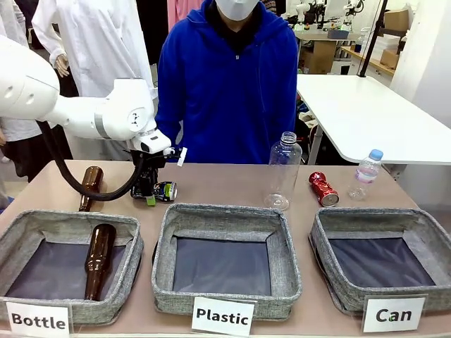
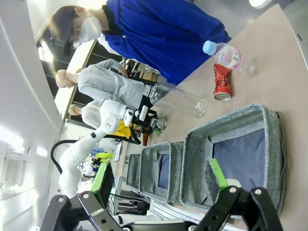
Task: Sort the can waste into the basket.
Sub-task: Pick up the can waste from the table and place it in the right Fabric basket.
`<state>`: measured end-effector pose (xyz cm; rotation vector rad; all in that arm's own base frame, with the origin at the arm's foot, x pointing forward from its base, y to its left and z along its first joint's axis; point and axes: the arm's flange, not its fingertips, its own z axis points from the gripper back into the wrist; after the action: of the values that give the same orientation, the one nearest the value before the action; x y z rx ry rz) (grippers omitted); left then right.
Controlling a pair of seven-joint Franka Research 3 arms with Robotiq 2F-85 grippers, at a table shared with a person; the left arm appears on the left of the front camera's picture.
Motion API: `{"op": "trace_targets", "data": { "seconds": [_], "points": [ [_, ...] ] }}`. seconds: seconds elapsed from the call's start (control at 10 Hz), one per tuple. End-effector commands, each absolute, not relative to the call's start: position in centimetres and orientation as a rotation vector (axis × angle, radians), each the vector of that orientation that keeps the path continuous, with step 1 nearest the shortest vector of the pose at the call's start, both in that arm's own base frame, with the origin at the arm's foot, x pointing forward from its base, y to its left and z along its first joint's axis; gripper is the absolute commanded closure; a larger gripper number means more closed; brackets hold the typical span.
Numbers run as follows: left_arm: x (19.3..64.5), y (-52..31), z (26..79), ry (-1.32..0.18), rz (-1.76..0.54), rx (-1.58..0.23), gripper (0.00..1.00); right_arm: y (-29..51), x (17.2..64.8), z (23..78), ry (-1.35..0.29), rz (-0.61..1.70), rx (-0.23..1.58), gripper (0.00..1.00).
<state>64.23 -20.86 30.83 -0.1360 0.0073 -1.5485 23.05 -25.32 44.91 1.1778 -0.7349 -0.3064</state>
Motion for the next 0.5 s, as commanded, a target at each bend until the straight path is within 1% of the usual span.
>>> {"op": "trace_targets", "data": {
  "seconds": [0.0,0.2,0.3,0.4],
  "points": [
    [64.6,-21.2,30.6,0.051,-1.535,-0.125,1.00,-25.5,23.2,45.0,-0.767,-0.290,1.185,0.00],
    [64.3,-21.1,30.7,0.050,-1.530,-0.128,1.00,-25.5,23.2,45.0,-0.767,-0.290,1.185,0.00],
    [63.6,-21.1,31.1,0.039,-1.524,-0.119,0.86,-25.5,23.2,45.0,-0.767,-0.290,1.185,0.00],
    [61.0,-21.4,32.4,0.018,-1.577,-0.194,0.96,-25.5,23.2,45.0,-0.767,-0.290,1.185,0.00]
  ]
}}
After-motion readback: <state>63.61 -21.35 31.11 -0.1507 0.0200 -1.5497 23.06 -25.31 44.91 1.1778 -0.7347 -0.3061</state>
